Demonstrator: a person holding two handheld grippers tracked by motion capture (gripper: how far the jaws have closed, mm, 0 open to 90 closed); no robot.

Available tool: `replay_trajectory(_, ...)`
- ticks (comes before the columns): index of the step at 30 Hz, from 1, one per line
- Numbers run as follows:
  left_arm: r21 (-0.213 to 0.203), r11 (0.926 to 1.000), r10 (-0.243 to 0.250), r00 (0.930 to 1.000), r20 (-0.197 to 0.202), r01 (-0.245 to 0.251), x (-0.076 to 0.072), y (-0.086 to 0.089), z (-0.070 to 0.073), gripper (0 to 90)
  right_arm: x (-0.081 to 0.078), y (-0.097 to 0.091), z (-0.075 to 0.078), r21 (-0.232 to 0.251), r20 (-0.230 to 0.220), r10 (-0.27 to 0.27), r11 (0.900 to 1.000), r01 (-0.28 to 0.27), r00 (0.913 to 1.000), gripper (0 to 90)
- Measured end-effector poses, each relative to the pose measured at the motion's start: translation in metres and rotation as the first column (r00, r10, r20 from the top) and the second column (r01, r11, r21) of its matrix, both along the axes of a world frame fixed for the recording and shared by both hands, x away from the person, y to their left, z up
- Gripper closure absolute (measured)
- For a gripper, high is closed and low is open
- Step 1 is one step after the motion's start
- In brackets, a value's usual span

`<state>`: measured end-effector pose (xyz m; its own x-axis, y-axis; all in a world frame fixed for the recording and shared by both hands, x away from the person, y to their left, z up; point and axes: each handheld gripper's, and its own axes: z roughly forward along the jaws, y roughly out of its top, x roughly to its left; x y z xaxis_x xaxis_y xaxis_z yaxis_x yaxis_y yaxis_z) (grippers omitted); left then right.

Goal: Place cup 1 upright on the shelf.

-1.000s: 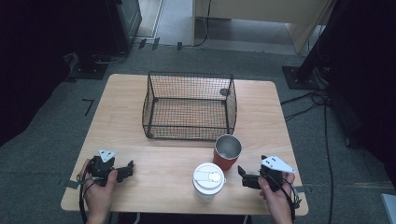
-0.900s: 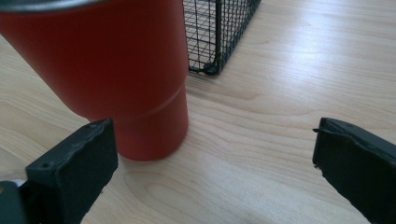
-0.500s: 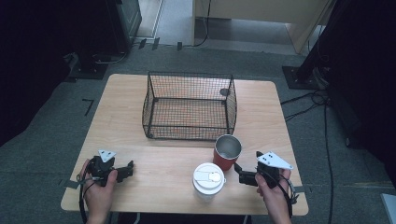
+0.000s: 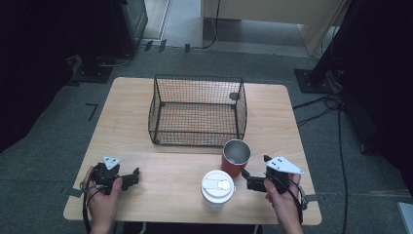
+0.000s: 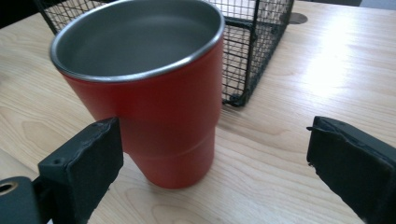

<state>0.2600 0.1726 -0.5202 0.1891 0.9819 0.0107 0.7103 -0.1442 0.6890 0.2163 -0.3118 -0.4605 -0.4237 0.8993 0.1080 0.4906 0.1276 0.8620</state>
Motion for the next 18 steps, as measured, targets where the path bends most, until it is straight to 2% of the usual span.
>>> replay_trajectory(3,0.000,1.0000,0.000,1.0000,0.000,0.000,0.000,0.000,0.000,0.2,0.002,0.006,0.001,0.003,0.000,0.020,0.9998,-0.020,0.9998,3.7)
replay_trajectory(6,0.000,1.0000,0.000,1.0000,0.000,0.000,0.000,0.000,0.000,0.2,0.004,0.009,0.002,0.036,-0.005,0.035,0.9987,-0.035,0.9994,3.6)
replay_trajectory(18,0.000,1.0000,0.000,1.0000,0.000,0.000,0.000,0.000,0.000,0.2,0.015,0.023,0.004,0.052,-0.013,0.061,0.9969,-0.060,0.9981,2.7)
